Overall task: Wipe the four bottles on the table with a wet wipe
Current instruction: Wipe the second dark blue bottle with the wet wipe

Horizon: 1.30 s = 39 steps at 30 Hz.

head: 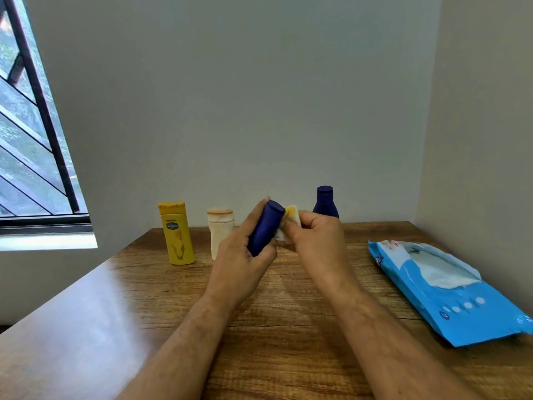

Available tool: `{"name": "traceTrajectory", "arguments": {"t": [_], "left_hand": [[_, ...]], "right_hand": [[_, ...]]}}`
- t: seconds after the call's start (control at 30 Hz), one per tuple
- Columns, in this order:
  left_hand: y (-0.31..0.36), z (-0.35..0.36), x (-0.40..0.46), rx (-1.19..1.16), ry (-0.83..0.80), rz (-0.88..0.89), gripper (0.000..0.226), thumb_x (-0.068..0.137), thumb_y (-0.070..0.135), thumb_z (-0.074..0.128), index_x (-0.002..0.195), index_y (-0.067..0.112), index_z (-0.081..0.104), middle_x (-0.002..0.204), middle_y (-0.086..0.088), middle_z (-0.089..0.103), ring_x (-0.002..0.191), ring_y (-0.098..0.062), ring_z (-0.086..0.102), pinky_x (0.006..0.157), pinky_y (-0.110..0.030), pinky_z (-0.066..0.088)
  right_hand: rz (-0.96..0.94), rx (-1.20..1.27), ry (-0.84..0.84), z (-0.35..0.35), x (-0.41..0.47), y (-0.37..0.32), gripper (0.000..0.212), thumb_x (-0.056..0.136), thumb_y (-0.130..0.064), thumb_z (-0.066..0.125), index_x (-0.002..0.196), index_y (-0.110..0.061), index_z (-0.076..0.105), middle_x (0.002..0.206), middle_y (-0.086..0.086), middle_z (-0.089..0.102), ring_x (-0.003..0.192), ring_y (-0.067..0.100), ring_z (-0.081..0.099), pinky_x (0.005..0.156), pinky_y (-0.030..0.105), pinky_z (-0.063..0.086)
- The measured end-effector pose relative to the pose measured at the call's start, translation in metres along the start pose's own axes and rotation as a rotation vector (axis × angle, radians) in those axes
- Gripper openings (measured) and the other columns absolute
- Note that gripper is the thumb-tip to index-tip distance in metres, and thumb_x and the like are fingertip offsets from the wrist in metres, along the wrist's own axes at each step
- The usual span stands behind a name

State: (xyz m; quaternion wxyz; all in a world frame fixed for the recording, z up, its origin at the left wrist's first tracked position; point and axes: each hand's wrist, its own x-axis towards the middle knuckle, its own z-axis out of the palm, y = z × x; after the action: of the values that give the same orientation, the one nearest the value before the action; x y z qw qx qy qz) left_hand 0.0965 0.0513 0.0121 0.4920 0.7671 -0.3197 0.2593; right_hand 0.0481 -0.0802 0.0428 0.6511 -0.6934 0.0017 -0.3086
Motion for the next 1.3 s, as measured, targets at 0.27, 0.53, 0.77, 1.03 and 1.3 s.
{"name": "traceTrajectory", "arguments": {"t": [0.27, 0.53, 0.77, 1.03, 1.3], "left_hand": [[-0.005, -0.002, 0.004, 0.03, 0.111, 0.033, 0.082, 0.086, 0.015, 0.075, 0.149, 0.052, 0.036, 0.113, 0.004, 0.052, 0.092, -0.008, 0.057, 0.084, -0.018, 0.051], [0.005, -0.001, 0.002, -0.391, 0.006, -0.229, 0.048, 0.094, 0.019, 0.069, 0.132, 0.038, 0.047, 0.111, 0.0, 0.069, 0.089, -0.017, 0.072, 0.077, -0.039, 0.062], [0.009, -0.002, -0.003, -0.498, -0.105, -0.27, 0.067, 0.074, 0.04, 0.077, 0.127, 0.029, 0.037, 0.104, -0.002, 0.06, 0.073, -0.008, 0.064, 0.065, -0.027, 0.053], [0.009, -0.001, 0.003, -0.829, -0.129, -0.412, 0.054, 0.081, 0.032, 0.062, 0.125, 0.004, 0.048, 0.096, -0.012, 0.064, 0.075, -0.023, 0.064, 0.062, -0.04, 0.059], [0.016, -0.005, -0.001, -0.771, -0.31, -0.492, 0.045, 0.096, 0.038, 0.052, 0.123, 0.001, 0.059, 0.105, -0.022, 0.071, 0.074, -0.032, 0.067, 0.062, -0.041, 0.058]], "right_hand": [[0.304, 0.554, -0.027, 0.002, 0.0, -0.007, 0.015, 0.087, 0.005, 0.067, 0.102, 0.004, 0.07, 0.087, 0.013, 0.077, 0.084, 0.028, 0.076, 0.07, 0.035, 0.064], [0.259, 0.552, 0.073, -0.003, 0.005, -0.006, 0.013, 0.088, 0.0, 0.068, 0.091, -0.011, 0.073, 0.088, 0.006, 0.077, 0.084, 0.02, 0.075, 0.074, 0.034, 0.062], [0.279, 0.521, 0.076, -0.002, 0.006, -0.003, 0.012, 0.087, -0.004, 0.07, 0.097, -0.009, 0.075, 0.087, 0.006, 0.078, 0.084, 0.021, 0.075, 0.08, 0.039, 0.061], [0.279, 0.415, 0.123, -0.006, 0.009, 0.003, 0.011, 0.088, -0.006, 0.071, 0.091, -0.016, 0.072, 0.089, 0.003, 0.077, 0.085, 0.019, 0.073, 0.077, 0.034, 0.06], [0.279, 0.359, 0.064, -0.005, 0.008, 0.005, 0.011, 0.091, -0.012, 0.067, 0.098, -0.005, 0.072, 0.084, 0.011, 0.071, 0.066, 0.024, 0.063, 0.068, 0.039, 0.055]]}}
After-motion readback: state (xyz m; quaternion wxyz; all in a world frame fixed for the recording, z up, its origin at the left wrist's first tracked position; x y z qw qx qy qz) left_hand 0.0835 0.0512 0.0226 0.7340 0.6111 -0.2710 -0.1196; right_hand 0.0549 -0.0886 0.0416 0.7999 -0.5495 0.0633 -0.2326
